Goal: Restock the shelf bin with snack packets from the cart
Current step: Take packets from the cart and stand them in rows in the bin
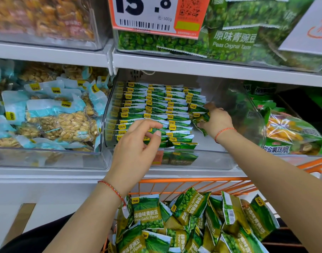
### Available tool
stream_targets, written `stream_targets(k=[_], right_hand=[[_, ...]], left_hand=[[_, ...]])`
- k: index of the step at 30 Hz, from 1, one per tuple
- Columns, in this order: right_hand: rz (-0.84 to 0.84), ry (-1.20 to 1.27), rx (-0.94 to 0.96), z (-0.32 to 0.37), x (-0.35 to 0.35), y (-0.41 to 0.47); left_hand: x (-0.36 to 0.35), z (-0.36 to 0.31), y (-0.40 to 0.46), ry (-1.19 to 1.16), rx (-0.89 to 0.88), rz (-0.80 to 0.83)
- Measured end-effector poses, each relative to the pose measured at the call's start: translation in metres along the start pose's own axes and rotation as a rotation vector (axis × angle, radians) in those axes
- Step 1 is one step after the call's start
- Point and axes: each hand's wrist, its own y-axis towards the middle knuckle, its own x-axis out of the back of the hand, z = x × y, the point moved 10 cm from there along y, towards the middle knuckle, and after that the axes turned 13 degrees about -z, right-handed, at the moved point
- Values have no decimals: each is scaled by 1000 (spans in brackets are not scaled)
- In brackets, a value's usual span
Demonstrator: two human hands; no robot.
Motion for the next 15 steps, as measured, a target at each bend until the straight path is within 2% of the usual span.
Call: stream_targets(k=[6,11,13,15], right_hand=[[208,-230,151,14,-5,10],[375,-347,139,16,-7,20],[410,-356,127,14,-11,22],[373,-343,118,13,-12,27]], left_hand=[[-1,0,0,25,-27,-1],[-1,2,0,26,-35,-1],[-2,2,0,30,-30,-1],[-2,3,0,32,-24,2]])
